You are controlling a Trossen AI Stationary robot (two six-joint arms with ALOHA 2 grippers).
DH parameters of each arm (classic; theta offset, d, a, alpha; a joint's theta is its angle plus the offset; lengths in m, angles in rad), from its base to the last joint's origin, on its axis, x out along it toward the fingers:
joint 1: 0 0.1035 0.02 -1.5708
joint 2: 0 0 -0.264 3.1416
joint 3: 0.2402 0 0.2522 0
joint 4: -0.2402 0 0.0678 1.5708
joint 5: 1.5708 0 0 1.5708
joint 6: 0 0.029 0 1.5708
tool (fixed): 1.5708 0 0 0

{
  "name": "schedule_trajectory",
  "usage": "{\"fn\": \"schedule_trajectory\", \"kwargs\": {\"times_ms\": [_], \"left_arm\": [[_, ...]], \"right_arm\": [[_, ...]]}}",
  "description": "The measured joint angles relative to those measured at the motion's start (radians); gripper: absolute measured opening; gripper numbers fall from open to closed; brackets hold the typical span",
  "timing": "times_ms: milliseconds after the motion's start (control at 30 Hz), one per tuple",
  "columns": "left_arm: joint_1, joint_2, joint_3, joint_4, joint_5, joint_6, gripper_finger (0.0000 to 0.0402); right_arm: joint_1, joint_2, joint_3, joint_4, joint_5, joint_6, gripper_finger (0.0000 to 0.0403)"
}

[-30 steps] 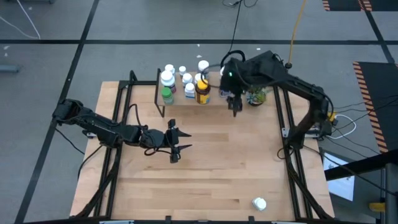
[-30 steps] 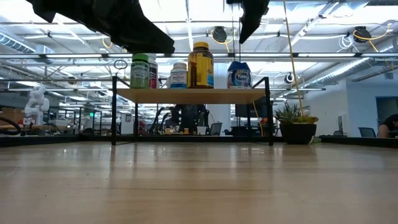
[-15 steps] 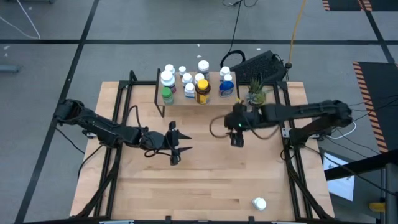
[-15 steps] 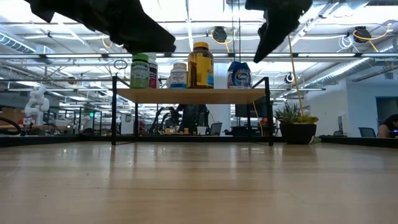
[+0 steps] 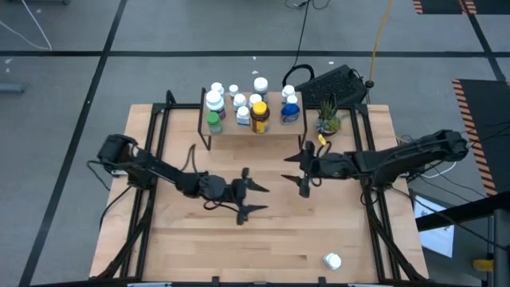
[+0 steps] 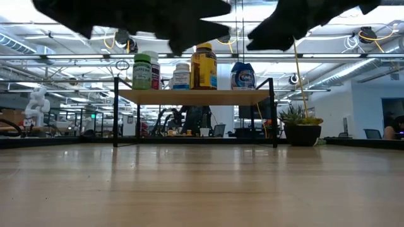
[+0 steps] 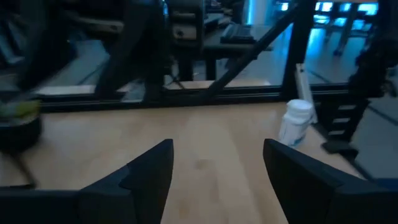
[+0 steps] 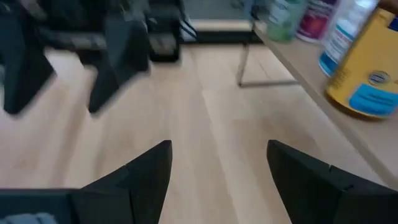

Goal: Pick and place medicine bottles onto shelf by color
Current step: Put the white pill bottle on the shelf

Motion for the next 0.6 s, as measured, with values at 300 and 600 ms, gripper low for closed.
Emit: {"fn": "schedule_trajectory", "kwargs": {"times_ms": [300, 600], "left_arm": [[-0.039, 0.256, 0.337, -0.130, 0.054, -0.033, 0.0260], [-0.062, 0.441, 0.615, -0.244, 0.056, -0.003, 0.0268]], "right_arm": [[0.094, -0.115, -0.038, 0.070, -0.006, 0.093, 0.0256], [0.190, -0.197, -0.037, 0.114, 0.002, 0.030, 0.0256]]}}
